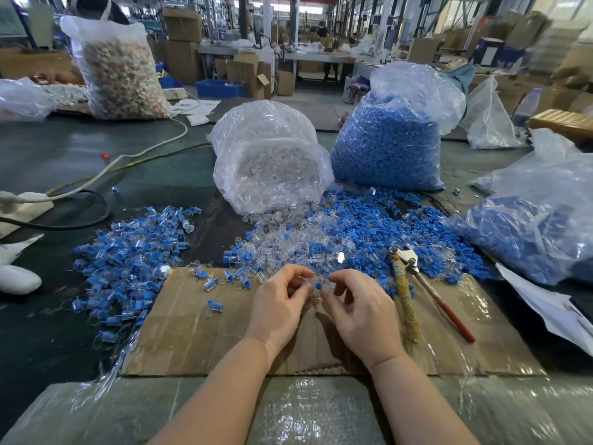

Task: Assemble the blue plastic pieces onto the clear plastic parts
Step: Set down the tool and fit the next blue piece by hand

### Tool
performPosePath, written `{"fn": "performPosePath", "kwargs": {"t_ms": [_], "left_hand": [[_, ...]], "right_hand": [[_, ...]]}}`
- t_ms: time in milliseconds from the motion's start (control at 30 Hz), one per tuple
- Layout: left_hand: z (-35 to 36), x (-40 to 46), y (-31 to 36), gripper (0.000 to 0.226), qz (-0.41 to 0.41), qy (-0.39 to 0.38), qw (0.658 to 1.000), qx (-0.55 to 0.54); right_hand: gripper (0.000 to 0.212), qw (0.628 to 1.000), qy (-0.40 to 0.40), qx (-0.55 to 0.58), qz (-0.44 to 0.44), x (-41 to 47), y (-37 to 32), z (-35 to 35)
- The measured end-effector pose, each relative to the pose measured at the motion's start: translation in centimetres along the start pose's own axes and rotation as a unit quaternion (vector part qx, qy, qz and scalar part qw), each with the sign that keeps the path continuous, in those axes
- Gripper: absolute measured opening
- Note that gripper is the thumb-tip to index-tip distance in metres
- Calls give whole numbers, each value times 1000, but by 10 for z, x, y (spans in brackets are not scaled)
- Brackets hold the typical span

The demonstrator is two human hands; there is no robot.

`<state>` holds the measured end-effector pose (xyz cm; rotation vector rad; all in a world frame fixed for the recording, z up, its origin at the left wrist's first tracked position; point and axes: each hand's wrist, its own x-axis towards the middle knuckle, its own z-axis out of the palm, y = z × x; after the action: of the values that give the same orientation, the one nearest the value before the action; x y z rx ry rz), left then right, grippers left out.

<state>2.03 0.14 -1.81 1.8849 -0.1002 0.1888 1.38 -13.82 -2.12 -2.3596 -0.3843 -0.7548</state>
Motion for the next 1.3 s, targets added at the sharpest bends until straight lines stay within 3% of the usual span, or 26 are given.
{"fn": "performPosePath", "kwargs": {"t_ms": [167, 500, 700, 800, 867, 967, 1033, 1100, 1300], "left_hand": [[-1, 0, 1, 25, 2, -15, 1000, -4], [0, 1, 0, 15, 11, -10, 1000, 14], [0, 3, 2, 14, -1, -9, 1000, 24], [-1, 3, 3, 15, -8, -14, 1000, 17], [-1, 3, 3, 13, -12, -8, 1000, 13], [-1, 5, 4, 10, -20, -3, 1000, -3], [-1, 6, 5, 10, -26, -3, 1000, -11], [-1, 7, 6, 11, -36, 1, 999, -27], [-3, 11, 10, 10, -104, 5, 986, -129]], "right_hand": [[24, 999, -36, 21, -36, 1, -1, -2], [15, 998, -24, 3, -52, 3, -1, -1], [21, 999, 4, -22, -29, 3, -1, -3], [24, 995, 51, -85, 23, 7, -1, -10], [31, 979, 59, -152, 120, 12, 2, -19], [56, 907, -49, -280, 311, 18, 14, -36], [76, 861, -149, -310, 375, 17, 25, -46], [84, 845, -202, -296, 397, 14, 33, -52], [43, 853, -189, -265, 409, 23, 27, -63]]}}
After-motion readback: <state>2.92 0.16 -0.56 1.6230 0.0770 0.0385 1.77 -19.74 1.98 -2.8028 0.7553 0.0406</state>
